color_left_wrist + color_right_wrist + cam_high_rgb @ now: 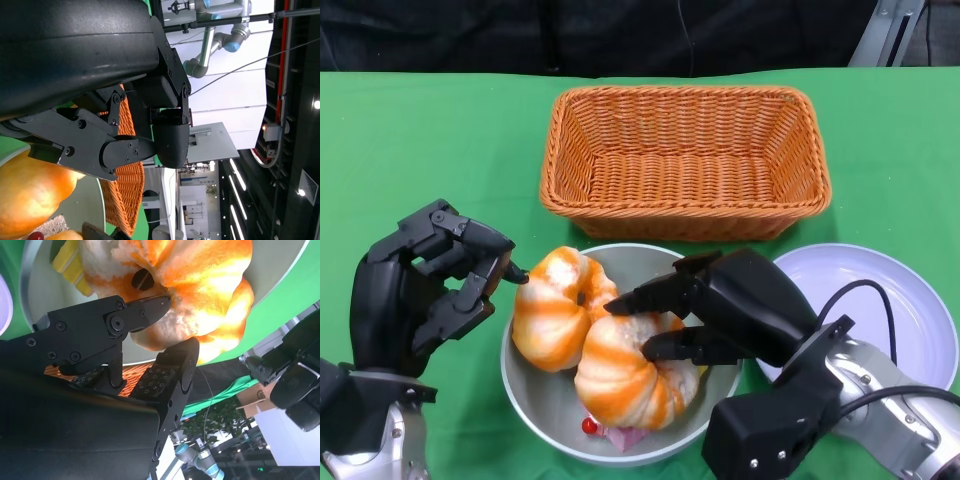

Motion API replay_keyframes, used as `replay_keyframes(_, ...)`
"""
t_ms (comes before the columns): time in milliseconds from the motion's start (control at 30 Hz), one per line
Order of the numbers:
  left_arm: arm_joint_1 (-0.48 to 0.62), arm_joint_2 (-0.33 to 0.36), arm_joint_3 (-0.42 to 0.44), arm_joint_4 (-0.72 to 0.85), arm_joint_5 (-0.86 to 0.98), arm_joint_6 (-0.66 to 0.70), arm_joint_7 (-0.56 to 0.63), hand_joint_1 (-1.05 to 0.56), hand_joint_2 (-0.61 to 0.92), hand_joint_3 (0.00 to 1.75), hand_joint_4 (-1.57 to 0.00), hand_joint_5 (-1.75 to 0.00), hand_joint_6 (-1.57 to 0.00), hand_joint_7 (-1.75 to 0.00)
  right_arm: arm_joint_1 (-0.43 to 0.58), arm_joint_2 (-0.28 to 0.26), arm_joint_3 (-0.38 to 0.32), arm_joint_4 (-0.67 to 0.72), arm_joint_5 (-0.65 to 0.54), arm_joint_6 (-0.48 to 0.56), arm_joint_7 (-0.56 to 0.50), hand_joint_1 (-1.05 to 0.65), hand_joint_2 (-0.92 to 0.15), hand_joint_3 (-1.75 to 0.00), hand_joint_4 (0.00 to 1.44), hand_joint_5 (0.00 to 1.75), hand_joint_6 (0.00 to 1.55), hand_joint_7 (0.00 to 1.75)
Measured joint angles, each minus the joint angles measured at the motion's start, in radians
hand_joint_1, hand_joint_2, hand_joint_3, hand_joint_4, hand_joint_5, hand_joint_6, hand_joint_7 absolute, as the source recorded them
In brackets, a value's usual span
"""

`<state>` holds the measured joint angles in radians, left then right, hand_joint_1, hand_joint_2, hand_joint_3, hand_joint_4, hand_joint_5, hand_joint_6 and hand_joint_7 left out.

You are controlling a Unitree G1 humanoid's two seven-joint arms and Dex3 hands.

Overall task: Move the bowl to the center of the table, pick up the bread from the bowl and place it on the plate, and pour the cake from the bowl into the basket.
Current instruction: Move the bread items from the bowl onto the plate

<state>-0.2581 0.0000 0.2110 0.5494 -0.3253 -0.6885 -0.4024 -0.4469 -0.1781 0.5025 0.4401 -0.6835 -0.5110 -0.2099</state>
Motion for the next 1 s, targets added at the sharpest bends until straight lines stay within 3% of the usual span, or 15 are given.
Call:
replay_keyframes(400, 0.0, 0.0, 0.0, 0.006, -0.004, 0.0, 0.0, -0.14, 0.8, 0.52, -0.81, -1.37, -0.91, -1.02, 0.0, 0.017, -0.024, 0.01, 0.016, -0.045, -0.008, -0.11, -0.92, -0.1, 0.84, 1.2, 1.18, 0.15)
replay_keyframes(600, 0.0, 0.0, 0.002, 0.006, 0.001, 0.0, 0.001, -0.13, 0.8, 0.51, -0.8, -1.37, -0.92, -1.02, 0.002, 0.02, -0.091, -0.037, 0.074, -0.06, -0.015, -0.12, -0.92, -0.1, 0.79, 1.28, 1.16, 0.17)
replay_keyframes(800, -0.004, 0.001, 0.003, 0.014, 0.002, -0.002, 0.0, -0.14, 0.81, 0.51, -0.8, -1.36, -0.91, -1.01, 0.017, 0.02, -0.11, -0.069, 0.09, -0.05, -0.001, -0.12, -0.91, -0.1, 0.79, 1.3, 1.16, 0.19)
replay_keyframes(1000, -0.008, 0.008, 0.02, 0.035, -0.005, -0.004, -0.013, -0.14, 0.81, 0.5, -0.81, -1.34, -0.91, -1.0, 0.026, 0.018, -0.166, -0.132, 0.15, -0.035, 0.037, -0.11, -0.92, -0.1, 0.75, 1.44, 1.14, 0.28)
